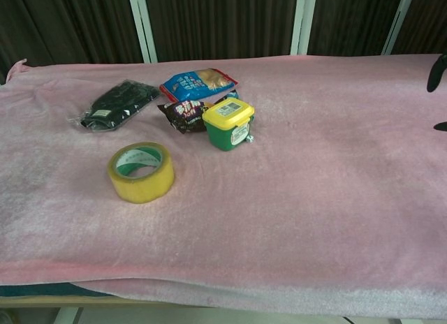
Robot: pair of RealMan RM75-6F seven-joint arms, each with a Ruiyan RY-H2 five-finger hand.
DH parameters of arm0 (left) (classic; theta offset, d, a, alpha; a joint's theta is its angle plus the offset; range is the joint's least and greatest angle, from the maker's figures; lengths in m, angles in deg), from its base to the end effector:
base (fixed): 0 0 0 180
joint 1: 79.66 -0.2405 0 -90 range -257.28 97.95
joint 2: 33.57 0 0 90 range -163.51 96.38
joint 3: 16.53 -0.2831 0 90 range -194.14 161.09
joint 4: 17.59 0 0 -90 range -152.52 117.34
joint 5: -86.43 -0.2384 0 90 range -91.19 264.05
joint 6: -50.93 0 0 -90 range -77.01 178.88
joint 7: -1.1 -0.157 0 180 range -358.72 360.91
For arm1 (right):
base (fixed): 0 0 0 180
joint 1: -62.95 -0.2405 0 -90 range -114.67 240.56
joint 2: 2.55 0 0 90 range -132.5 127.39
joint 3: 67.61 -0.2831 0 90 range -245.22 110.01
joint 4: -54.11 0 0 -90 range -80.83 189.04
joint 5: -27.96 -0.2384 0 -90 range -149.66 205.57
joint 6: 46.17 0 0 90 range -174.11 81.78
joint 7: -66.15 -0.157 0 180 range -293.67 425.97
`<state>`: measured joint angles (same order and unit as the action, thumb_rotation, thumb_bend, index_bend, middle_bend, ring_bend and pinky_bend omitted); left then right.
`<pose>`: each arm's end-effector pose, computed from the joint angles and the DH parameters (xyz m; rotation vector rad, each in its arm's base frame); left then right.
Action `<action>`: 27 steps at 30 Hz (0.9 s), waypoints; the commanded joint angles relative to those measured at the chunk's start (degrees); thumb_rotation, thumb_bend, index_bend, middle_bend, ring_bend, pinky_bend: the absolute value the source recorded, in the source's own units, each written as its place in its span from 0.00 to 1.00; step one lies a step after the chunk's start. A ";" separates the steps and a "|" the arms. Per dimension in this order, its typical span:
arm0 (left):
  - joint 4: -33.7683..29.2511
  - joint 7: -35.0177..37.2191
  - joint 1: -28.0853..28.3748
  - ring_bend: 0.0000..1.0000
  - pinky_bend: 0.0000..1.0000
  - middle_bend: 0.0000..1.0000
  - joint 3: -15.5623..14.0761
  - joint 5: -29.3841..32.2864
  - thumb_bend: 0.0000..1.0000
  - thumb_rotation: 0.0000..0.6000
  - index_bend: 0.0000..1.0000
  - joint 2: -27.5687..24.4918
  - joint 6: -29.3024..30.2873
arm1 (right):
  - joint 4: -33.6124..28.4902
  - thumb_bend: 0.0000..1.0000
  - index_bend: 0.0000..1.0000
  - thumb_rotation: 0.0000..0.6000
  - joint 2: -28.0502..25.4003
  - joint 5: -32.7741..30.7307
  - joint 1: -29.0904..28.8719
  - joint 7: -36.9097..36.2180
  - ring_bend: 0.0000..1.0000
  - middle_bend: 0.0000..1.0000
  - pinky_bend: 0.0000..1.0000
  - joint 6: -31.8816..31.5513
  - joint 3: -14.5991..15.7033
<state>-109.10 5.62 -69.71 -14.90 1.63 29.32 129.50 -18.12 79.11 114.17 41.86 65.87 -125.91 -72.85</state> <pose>-0.3455 0.2239 0.1365 -1.4698 -0.9897 -0.9059 -0.3138 -0.3101 0.0618 1.5537 -0.7359 1.0446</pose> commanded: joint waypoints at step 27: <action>-0.43 -1.55 0.25 0.18 0.35 0.24 -0.21 -0.44 0.39 1.00 0.28 0.46 -0.25 | -9.73 0.04 0.13 1.00 -4.51 1.16 13.51 3.69 0.06 0.14 0.18 -10.04 4.42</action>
